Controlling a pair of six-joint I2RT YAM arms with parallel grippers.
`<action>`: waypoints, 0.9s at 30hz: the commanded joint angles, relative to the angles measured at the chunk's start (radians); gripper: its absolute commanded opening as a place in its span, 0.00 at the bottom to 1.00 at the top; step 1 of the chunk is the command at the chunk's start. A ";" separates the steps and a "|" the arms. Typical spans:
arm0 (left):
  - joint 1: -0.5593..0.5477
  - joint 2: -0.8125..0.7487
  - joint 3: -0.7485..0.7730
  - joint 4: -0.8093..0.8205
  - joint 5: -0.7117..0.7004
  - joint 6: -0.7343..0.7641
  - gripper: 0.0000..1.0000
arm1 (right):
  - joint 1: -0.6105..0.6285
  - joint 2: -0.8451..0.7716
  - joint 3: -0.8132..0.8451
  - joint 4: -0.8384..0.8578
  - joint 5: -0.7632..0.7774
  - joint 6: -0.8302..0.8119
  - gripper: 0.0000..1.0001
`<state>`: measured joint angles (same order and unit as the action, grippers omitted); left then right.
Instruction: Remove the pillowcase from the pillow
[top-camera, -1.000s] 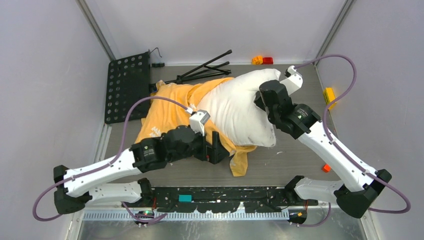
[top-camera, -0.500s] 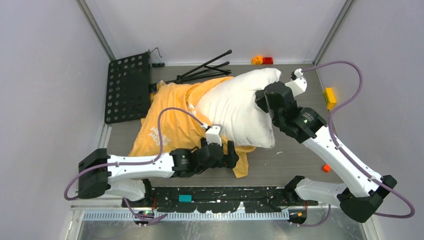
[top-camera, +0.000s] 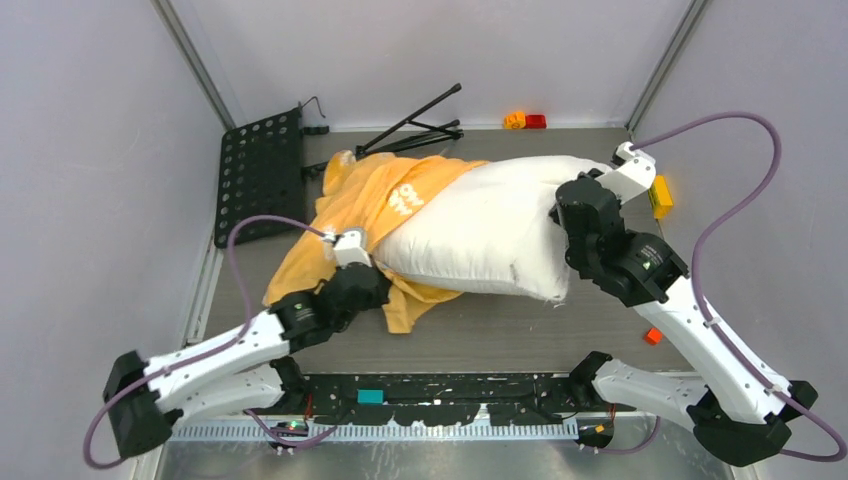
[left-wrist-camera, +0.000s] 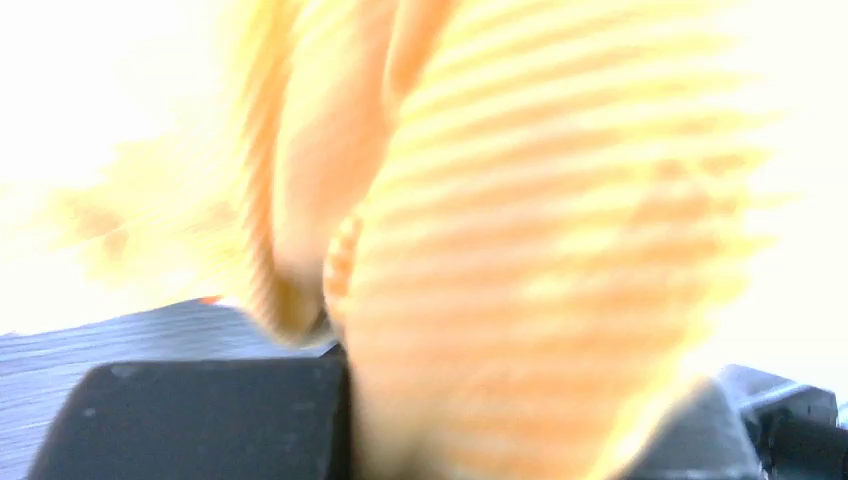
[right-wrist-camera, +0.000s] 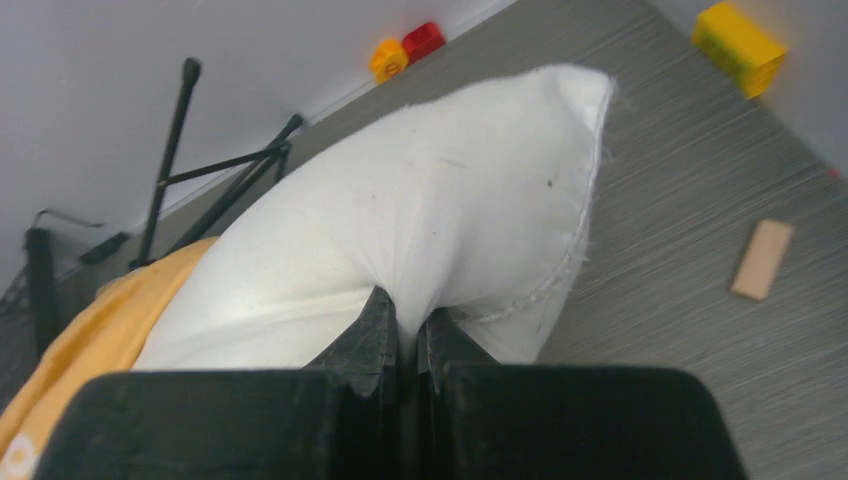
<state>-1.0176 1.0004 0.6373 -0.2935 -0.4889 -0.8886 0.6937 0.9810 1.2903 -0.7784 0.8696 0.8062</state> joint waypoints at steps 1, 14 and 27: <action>0.162 -0.241 -0.050 -0.264 -0.189 0.098 0.00 | -0.077 -0.057 0.054 0.107 0.496 -0.259 0.00; 0.257 -0.122 0.451 -0.378 -0.147 0.502 0.00 | -0.338 0.195 0.051 -0.044 -0.202 -0.254 0.00; 0.312 0.297 0.918 -0.402 0.118 0.640 0.00 | -0.372 0.254 0.245 -0.126 -0.607 -0.526 0.85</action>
<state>-0.7177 1.2724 1.4605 -0.7620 -0.4320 -0.2787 0.3164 1.2961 1.4132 -0.9161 0.4934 0.4160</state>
